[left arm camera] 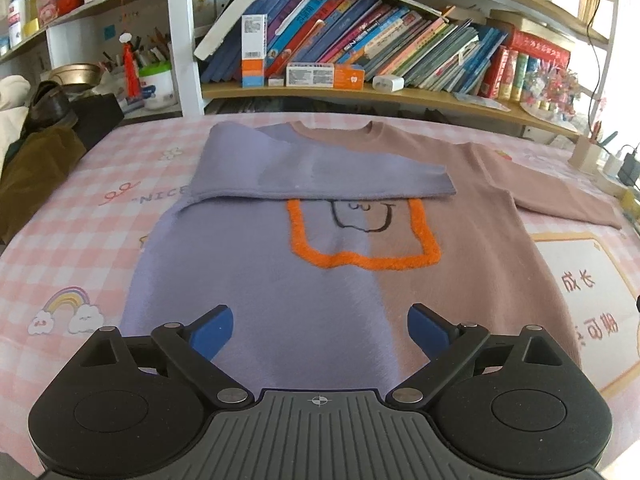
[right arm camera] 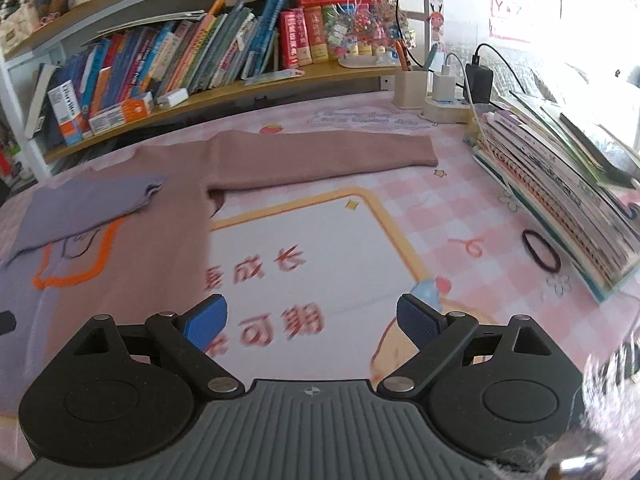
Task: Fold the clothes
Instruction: 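Move the right gripper to the mauve-pink sleeve cuff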
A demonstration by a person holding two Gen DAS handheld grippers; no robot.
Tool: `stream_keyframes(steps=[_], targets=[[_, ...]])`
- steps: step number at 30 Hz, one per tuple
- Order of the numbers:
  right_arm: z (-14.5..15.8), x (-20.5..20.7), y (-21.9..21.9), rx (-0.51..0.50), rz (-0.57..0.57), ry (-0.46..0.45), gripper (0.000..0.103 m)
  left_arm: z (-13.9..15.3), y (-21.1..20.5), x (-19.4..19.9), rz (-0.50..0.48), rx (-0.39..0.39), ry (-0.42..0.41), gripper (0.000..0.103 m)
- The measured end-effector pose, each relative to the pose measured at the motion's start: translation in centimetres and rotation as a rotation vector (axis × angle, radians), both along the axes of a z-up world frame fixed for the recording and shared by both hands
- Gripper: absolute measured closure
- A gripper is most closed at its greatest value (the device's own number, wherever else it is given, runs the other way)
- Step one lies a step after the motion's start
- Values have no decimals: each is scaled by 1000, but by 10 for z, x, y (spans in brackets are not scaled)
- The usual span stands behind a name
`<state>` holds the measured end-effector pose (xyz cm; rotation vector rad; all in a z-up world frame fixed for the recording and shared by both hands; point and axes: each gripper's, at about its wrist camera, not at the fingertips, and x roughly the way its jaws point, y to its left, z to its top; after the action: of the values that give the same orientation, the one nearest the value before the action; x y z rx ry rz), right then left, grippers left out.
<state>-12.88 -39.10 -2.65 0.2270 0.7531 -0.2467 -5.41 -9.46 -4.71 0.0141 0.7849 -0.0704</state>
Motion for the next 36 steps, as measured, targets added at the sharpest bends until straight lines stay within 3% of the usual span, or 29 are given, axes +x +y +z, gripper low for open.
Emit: stream_keyframes(steps=[15,24,36], targets=[[-10,70,-101,33,75,1,11,-8,-74,18,98,47,39,7],[-20,101,-136,65,126,27,11,-12,-89,8,156,51,64,7],[-36,140,-162,116,144,45,13,-8,-93,-9,214,83,28,7]])
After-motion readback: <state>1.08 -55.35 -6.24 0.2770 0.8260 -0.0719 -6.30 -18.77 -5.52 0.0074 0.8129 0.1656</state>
